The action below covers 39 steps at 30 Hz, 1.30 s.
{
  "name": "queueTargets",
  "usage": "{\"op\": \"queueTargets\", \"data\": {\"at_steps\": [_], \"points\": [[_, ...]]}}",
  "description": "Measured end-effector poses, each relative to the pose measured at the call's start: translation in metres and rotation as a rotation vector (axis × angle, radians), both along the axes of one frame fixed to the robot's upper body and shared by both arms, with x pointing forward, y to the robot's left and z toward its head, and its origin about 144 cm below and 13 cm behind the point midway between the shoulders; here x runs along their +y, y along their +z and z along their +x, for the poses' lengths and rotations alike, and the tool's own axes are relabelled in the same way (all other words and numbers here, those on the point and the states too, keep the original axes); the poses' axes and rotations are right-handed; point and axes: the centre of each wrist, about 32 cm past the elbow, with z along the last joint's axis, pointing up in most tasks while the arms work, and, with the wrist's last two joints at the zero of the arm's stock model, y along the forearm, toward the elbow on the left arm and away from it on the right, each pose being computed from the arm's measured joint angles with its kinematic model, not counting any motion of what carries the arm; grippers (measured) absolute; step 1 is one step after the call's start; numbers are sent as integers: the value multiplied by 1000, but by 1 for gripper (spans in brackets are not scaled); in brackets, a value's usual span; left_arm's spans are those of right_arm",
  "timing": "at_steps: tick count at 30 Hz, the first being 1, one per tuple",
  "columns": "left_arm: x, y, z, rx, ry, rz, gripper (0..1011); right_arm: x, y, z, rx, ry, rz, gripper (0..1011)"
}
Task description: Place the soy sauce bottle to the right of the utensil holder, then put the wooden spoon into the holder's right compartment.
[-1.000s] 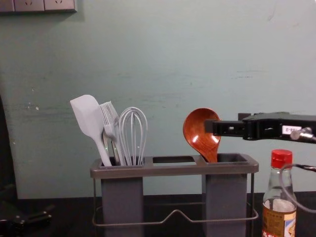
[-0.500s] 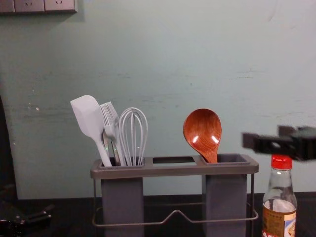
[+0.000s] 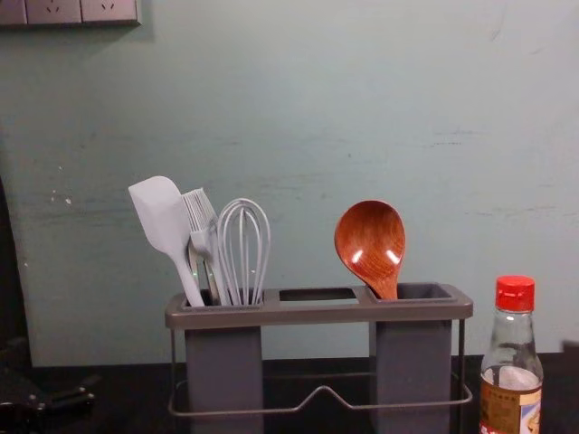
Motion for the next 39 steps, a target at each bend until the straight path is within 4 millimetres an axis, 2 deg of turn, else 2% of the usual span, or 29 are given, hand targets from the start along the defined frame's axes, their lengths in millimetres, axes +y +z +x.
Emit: {"op": "queueTargets", "data": {"at_steps": [4,11,12,13,20,29,39], "points": [[0,0,0,0,0,0,1005,-7,-8,3,2,-58,-12,1002],[0,0,0,0,0,0,1005,-14,-19,23,-21,-171,-30,1002],[0,0,0,0,0,0,1005,-13,-25,33,-34,-202,-41,1002],[0,0,0,0,0,0,1005,-13,-25,33,-34,-202,-41,1002],[0,0,0,0,0,0,1005,0,-40,70,-108,-294,-120,1000],[0,0,0,0,0,0,1005,16,-49,105,-205,-314,-245,1002],[0,0,0,0,0,0,1005,27,-46,115,-211,-308,-303,1002]]}}
